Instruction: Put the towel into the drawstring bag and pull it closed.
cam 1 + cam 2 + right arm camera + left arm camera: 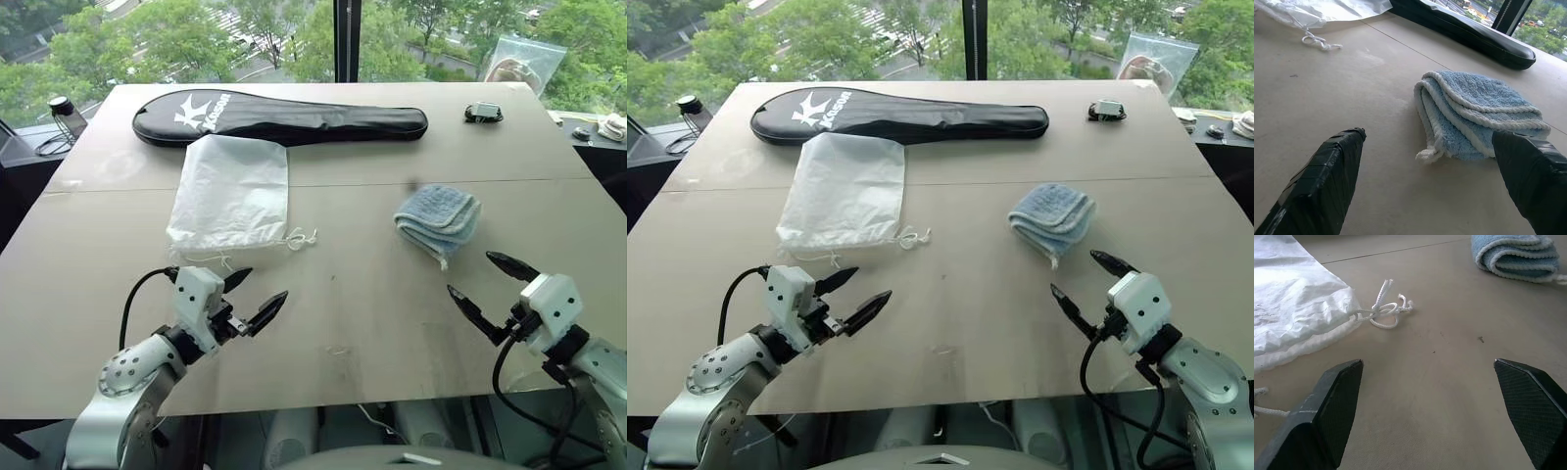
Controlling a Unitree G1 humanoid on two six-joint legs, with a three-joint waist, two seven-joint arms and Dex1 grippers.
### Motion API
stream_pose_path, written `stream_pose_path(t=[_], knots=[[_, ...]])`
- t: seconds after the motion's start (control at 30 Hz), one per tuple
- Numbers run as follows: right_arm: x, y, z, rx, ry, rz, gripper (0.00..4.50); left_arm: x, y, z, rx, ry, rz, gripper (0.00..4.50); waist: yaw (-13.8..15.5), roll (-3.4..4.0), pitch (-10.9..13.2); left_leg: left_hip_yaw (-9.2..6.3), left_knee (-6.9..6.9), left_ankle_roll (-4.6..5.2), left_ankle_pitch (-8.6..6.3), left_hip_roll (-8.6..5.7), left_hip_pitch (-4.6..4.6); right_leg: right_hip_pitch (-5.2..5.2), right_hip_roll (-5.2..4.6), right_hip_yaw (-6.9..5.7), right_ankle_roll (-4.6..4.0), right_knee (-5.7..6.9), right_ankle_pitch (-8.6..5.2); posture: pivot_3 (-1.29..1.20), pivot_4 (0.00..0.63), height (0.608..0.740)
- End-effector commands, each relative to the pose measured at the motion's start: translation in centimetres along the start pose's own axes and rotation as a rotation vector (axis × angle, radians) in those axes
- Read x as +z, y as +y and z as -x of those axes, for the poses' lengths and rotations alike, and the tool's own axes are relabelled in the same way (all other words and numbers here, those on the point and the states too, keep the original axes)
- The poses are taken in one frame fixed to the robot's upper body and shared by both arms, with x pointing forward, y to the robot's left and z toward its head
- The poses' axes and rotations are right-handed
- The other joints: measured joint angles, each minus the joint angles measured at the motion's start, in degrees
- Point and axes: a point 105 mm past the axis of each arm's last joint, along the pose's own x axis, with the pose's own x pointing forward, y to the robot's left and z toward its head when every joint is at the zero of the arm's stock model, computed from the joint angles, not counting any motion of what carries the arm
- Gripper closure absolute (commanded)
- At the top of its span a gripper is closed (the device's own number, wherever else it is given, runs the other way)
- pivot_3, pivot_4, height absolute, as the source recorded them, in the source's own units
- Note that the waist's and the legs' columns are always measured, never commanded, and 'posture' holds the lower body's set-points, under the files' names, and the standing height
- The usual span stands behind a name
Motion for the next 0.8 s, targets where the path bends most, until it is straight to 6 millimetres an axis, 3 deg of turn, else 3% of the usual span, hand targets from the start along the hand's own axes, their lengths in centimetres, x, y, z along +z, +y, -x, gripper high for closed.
stream_pose_path(t=[0.03, 0.23, 0.37, 0.5, 0.7, 0.8], knots=[[1.9, 0.4, -0.5, 0.03, -0.079, 0.042, 0.04, 1.4, 1.0, -0.2, 0.053, -0.055, -0.056, 0.07, 0.1, 0.0, 0.0, 0.0, 0.0, 0.0, 0.0, 0.0, 0.0, 0.0, 0.0, 0.0, 0.0, 0.0, 0.0, 0.0, 0.15, 0.74], [5.0, 3.3, -2.5, 0.232, -0.21, 0.062, 0.04, 3.0, 4.0, -0.8, 0.235, -0.081, -0.282, 0.07, 0.4, 0.02, 0.0, -0.03, 0.02, 0.0, 0.0, 0.0, 0.04, 0.01, 0.04, -0.01, 0.01, 0.03, 0.01, 0.0, 0.15, 0.74], [5.8, 5.1, -1.4, 0.416, -0.229, 0.063, 0.04, 3.3, 5.4, 0.1, 0.288, 0.007, -0.714, 0.07, 0.6, 0.0, 0.0, -0.06, -0.02, 0.0, 0.0, -0.02, -0.01, 0.01, 0.02, -0.04, -0.02, -0.01, 0.04, 0.0, 0.15, 0.74], [6.2, 5.6, -1.2, 0.462, -0.257, 0.071, 0.04, 2.6, 6.8, 1.1, 0.338, 0.105, -1.029, 0.07, 0.6, 0.0, 0.0, 0.0, -0.1, 0.04, -0.03, -0.04, -0.02, 0.01, -0.04, 0.0, -0.2, -0.09, 0.14, 0.0, 0.15, 0.74], [6.4, 5.9, -1.9, 0.443, -0.281, 0.087, 0.04, 2.0, 8.9, -0.6, 0.368, 0.163, -1.236, 0.07, 0.8, -0.06, 0.0, -0.07, -0.06, 0.05, -0.03, -0.01, -0.02, 0.02, -0.05, -0.14, 0.03, -0.05, 0.04, 0.0, 0.15, 0.74], [6.5, 5.8, -2.2, 0.422, -0.285, 0.091, 0.04, 2.0, 9.9, -1.5, 0.388, 0.156, -1.259, 0.07, 0.7, -0.07, -0.1, -0.09, -0.04, 0.04, -0.03, -0.02, 0.01, 0.04, -0.05, -0.19, 0.2, -0.02, 0.16, 0.0, 0.15, 0.74]])
